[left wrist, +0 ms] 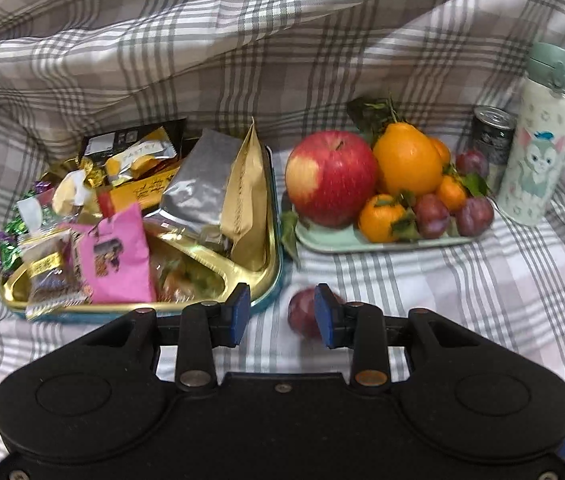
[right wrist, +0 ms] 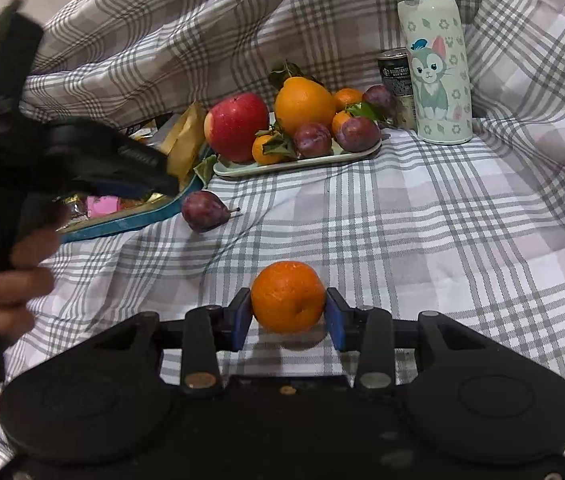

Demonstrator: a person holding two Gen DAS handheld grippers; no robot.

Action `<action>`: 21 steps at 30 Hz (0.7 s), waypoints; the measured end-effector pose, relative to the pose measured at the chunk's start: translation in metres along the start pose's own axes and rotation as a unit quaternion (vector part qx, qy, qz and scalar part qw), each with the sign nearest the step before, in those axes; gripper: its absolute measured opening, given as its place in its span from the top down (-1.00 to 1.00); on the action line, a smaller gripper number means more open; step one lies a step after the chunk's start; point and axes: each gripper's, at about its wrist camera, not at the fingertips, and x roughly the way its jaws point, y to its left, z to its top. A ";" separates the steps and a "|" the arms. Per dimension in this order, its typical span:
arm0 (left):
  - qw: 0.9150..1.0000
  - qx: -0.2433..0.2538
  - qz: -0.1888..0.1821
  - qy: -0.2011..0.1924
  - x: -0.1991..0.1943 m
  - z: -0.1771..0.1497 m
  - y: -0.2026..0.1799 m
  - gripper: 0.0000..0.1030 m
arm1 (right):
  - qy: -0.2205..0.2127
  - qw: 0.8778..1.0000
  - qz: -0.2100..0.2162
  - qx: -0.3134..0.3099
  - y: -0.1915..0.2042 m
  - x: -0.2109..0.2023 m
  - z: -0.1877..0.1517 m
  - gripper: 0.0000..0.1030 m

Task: Organize fruits
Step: 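Grasp the red plum with the left gripper while the right holds the tangerine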

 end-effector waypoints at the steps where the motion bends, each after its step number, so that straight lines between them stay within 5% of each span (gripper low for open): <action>1: 1.000 -0.002 0.002 0.004 0.005 0.003 -0.001 0.14 | 0.000 1.000 0.002 -0.001 0.000 -0.001 0.000 0.20; 8: 0.999 0.002 0.026 0.024 0.028 0.008 -0.008 0.14 | -0.003 1.000 0.010 -0.013 0.002 -0.004 -0.001 0.20; 14: 0.998 0.044 0.040 0.031 0.010 -0.005 -0.015 0.15 | -0.001 1.000 0.013 -0.013 0.001 -0.007 -0.003 0.20; 18: 0.995 0.050 -0.017 0.089 -0.009 -0.019 -0.010 0.15 | -0.006 1.000 0.018 -0.015 0.003 -0.015 -0.004 0.20; 21: 0.982 0.027 -0.091 0.162 -0.017 -0.038 -0.001 0.16 | -0.011 1.000 0.022 -0.018 0.006 -0.023 -0.005 0.20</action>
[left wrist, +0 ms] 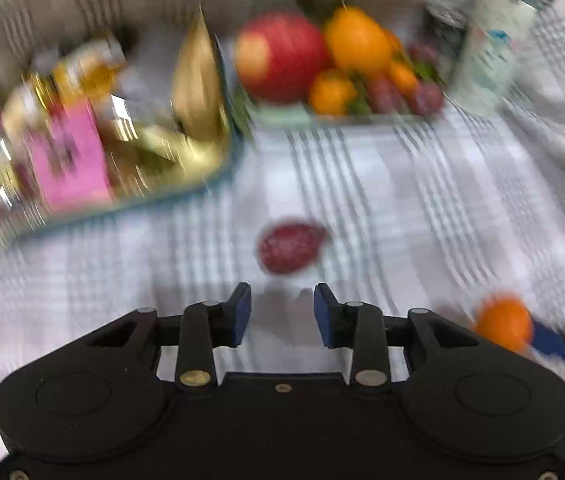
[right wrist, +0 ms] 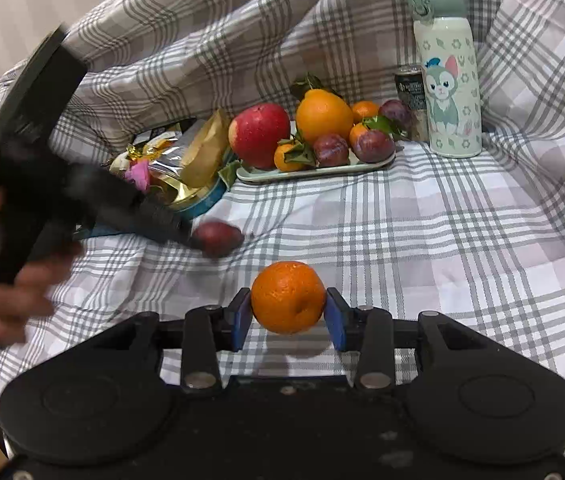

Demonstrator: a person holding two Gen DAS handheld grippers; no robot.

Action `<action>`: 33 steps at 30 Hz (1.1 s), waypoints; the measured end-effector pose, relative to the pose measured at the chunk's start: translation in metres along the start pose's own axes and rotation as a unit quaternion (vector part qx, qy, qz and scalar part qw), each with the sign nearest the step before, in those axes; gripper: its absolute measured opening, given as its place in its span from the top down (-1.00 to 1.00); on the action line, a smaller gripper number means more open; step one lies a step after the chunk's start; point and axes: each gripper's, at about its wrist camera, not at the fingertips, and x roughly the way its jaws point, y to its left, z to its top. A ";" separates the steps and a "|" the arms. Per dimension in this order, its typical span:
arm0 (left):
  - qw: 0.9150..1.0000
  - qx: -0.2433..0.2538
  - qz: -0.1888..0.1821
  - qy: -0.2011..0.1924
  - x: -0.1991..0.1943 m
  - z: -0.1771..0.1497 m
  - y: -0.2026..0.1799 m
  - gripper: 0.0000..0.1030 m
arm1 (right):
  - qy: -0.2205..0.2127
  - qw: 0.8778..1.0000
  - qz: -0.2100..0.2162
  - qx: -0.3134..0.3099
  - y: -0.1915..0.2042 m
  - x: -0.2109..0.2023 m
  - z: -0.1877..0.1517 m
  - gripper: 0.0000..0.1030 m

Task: Organize fruits
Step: 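Grasp the red plum with the left gripper while the right holds the tangerine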

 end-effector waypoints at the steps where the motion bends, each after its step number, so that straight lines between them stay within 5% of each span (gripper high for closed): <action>1: 1.000 -0.001 -0.001 0.001 -0.004 -0.008 0.000 0.16 | -0.001 1.000 0.001 -0.001 0.000 -0.002 0.000 0.20; 6: 0.994 0.062 0.052 -0.076 -0.020 -0.026 -0.006 0.16 | 0.001 1.000 0.003 -0.002 0.000 -0.008 -0.002 0.20; 13: 0.977 0.171 0.056 -0.112 -0.009 -0.027 -0.025 0.14 | 0.012 1.000 0.001 0.006 -0.002 -0.009 -0.009 0.20; 33: 0.988 0.123 0.017 -0.090 0.027 0.011 -0.011 0.03 | 0.029 0.999 0.012 0.012 -0.003 -0.002 -0.012 0.20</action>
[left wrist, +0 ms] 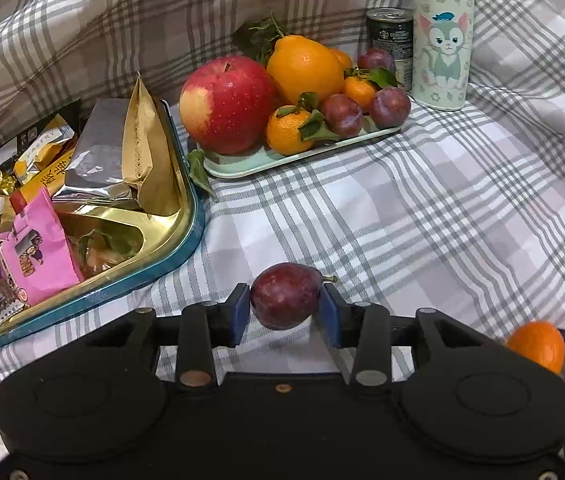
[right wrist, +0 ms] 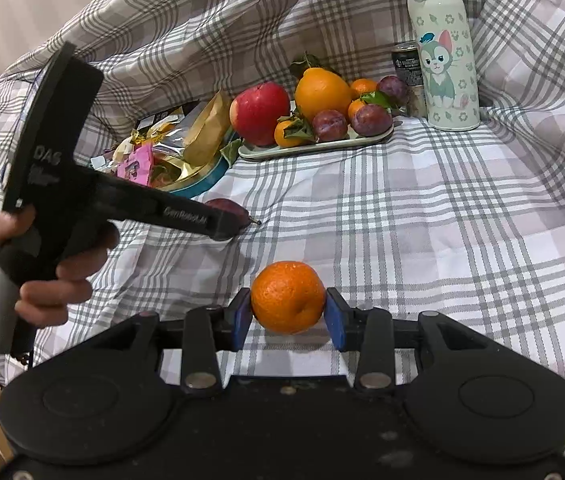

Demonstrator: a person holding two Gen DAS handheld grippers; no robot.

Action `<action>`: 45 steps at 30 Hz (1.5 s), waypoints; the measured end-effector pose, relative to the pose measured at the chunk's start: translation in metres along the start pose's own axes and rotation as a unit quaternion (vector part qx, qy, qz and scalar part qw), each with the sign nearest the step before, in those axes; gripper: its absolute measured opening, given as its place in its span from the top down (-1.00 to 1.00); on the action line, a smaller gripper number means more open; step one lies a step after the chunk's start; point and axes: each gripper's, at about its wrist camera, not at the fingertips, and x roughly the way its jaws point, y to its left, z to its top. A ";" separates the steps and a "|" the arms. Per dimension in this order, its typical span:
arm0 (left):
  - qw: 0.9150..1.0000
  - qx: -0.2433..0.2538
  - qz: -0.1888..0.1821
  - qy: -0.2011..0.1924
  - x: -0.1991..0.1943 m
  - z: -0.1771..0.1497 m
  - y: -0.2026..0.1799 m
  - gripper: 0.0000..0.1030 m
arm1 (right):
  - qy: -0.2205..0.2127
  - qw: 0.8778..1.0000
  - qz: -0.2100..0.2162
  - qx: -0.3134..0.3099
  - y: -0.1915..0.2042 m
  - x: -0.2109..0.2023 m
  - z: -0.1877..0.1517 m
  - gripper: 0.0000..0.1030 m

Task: Organize fruits
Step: 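Grasp the red plum with the left gripper while the right holds the tangerine, then carry the plum and tangerine back over the gold tray with both grippers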

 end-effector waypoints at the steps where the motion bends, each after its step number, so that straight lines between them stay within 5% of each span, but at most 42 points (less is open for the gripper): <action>1: 1.000 0.000 0.001 0.000 0.001 0.000 0.000 0.03 | 0.001 1.000 0.001 0.000 0.000 0.001 0.000 0.20; 26: 0.996 -0.074 0.010 0.056 0.000 -0.015 -0.001 0.15 | 0.015 1.000 0.003 0.004 0.001 0.000 -0.003 0.20; 45: 0.998 -0.064 0.021 0.020 -0.009 -0.012 0.011 0.14 | 0.017 1.000 0.005 0.003 -0.001 0.002 -0.002 0.20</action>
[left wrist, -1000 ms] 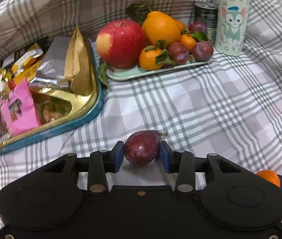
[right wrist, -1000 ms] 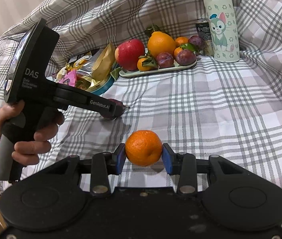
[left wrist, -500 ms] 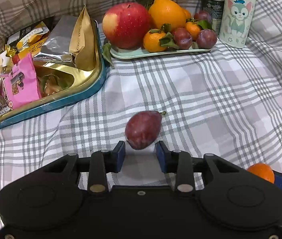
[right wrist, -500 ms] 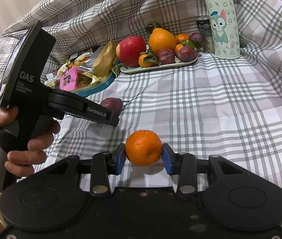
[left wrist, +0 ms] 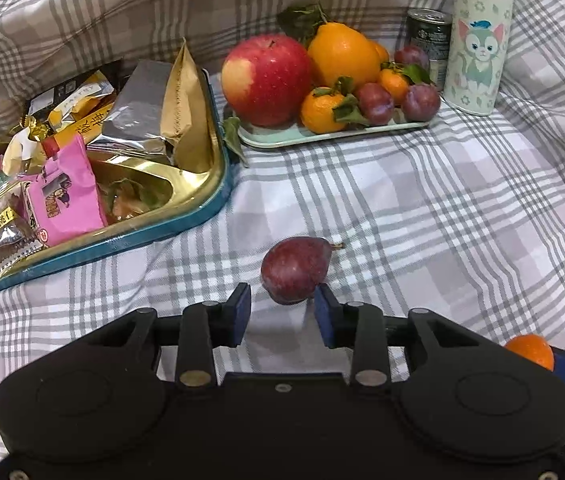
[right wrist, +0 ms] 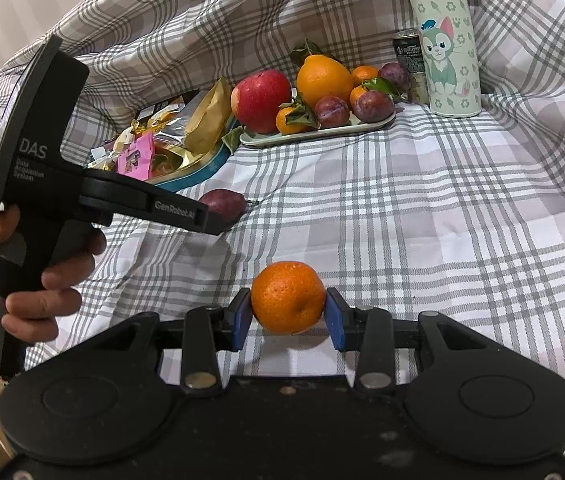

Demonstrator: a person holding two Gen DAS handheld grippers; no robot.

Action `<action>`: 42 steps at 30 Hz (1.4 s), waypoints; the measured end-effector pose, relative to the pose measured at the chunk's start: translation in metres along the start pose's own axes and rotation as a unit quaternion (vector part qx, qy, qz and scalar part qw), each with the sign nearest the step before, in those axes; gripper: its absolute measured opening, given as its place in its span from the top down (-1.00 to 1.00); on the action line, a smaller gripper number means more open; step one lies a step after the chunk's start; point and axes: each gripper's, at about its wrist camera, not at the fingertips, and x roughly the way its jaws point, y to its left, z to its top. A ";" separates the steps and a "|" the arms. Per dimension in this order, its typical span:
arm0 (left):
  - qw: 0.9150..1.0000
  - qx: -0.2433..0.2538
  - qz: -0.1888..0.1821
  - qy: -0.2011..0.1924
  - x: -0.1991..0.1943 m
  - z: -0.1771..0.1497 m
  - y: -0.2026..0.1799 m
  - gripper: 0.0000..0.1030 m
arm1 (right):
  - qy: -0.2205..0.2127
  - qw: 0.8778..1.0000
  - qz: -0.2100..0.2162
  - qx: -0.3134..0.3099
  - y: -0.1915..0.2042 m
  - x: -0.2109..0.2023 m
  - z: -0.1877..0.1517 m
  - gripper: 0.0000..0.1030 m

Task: Organize fruits
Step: 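Carry the plum and tangerine back over the gold tray with both grippers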

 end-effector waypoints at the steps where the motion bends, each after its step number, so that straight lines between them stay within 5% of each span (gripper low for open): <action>1: 1.000 -0.001 -0.002 -0.001 0.001 0.001 0.002 0.14 | 0.000 1.000 0.000 0.000 0.000 0.000 0.000 0.20; 19: 0.998 0.067 -0.002 -0.018 0.015 0.012 -0.015 0.03 | 0.006 1.000 0.005 0.001 0.000 0.003 0.000 0.20; 31: 1.000 0.017 0.001 -0.020 0.004 0.005 -0.010 0.07 | 0.005 1.000 0.000 0.002 -0.001 0.001 0.002 0.20; 42: 0.999 -0.028 -0.005 -0.025 -0.062 -0.023 -0.003 0.07 | -0.010 1.000 -0.008 0.016 0.005 -0.024 0.004 0.20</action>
